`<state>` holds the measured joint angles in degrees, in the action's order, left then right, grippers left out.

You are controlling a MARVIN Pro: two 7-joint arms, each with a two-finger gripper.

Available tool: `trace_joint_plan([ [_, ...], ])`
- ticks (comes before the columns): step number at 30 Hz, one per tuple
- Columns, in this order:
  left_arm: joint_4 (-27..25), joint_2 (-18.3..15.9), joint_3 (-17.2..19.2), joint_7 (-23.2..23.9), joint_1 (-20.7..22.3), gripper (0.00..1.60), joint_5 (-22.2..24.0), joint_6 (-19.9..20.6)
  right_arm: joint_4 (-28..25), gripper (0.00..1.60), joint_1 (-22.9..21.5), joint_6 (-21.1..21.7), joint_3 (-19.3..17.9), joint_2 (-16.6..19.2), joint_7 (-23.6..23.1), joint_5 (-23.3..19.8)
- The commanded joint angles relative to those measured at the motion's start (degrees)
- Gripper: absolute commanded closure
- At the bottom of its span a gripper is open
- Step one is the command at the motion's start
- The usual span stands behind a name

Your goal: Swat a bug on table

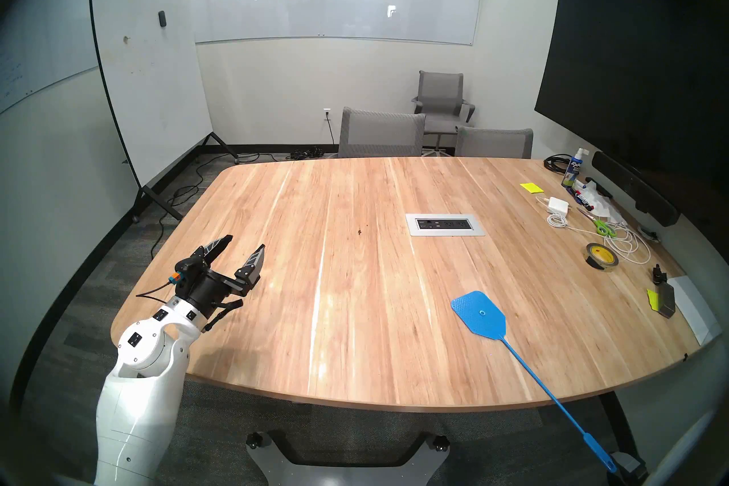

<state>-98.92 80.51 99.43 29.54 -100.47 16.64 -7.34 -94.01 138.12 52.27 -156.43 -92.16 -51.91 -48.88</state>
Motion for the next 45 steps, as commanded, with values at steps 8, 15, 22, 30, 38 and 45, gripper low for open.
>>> trace_joint_plan([
  [8, -1.14, -0.11, 0.04, 0.00, 0.18, 0.00, -0.07, 0.07, 0.32, 0.00, -0.06, -0.49, 1.02, 1.23, -1.08, 0.04],
  [15, -1.14, -0.11, 0.04, 0.01, 0.18, 0.00, -0.07, 0.07, 1.66, 0.00, -0.31, -0.78, 1.69, 2.21, -1.73, -0.15],
  [22, -1.12, -0.11, 0.04, 0.02, 0.18, 0.00, -0.07, 0.06, 3.34, 0.00, -0.73, -1.45, 2.61, 3.60, -2.62, -0.11],
  [30, -1.12, -0.10, 0.05, 0.02, 0.19, 0.00, -0.07, 0.05, 3.73, 0.00, -1.25, -1.77, 3.18, 4.27, -3.04, -0.26],
  [38, -1.13, -0.10, 0.05, 0.02, 0.18, 0.00, -0.07, 0.06, 3.91, 0.00, -1.89, -1.68, 3.39, 4.71, -3.11, -0.52],
  [45, -1.13, -0.09, 0.05, 0.02, 0.18, 0.00, -0.08, 0.07, 3.66, 0.00, -2.29, -1.53, 3.69, 4.83, -3.04, -0.48],
])
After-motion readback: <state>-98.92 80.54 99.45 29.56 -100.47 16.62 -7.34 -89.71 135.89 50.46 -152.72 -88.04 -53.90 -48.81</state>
